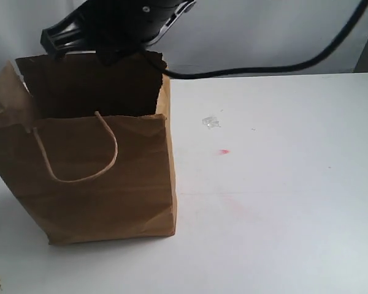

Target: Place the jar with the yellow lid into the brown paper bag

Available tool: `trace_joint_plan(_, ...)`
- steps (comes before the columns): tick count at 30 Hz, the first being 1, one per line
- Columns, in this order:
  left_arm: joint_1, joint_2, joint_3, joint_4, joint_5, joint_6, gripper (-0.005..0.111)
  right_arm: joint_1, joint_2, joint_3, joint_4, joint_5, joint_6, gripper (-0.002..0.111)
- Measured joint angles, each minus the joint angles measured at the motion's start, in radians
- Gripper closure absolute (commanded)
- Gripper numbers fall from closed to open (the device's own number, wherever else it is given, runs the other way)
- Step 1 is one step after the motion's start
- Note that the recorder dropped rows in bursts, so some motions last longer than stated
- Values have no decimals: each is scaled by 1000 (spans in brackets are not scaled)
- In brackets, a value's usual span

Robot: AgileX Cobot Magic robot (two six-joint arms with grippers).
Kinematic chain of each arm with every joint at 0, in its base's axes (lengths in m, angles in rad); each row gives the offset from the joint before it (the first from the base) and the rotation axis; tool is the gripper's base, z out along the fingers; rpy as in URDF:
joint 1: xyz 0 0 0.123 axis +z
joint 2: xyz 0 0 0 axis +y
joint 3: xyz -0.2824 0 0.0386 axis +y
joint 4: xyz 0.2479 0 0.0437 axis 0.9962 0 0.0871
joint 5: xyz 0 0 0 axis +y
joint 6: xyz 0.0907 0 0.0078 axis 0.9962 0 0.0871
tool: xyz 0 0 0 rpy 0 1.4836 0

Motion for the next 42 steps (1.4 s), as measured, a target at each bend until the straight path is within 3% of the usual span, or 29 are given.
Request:
trace_joint_plan(8, 0, 0, 0, 0, 0, 0, 106, 0, -311, 70, -20, 100, -13, 108)
trace_joint_plan(17, 0, 0, 0, 0, 0, 0, 106, 0, -790, 639, -10, -118, -11, 108)
trace_joint_plan(27, 0, 0, 0, 0, 0, 0, 106, 0, -1185, 1124, 63, -388, -7, 108)
trace_joint_plan(33, 0, 0, 0, 0, 0, 0, 106, 0, -1297, 1259, 89, -399, -7, 108)
trace_joint_plan(42, 0, 0, 0, 0, 0, 0, 106, 0, -1349, 1276, 77, -410, -14, 108)
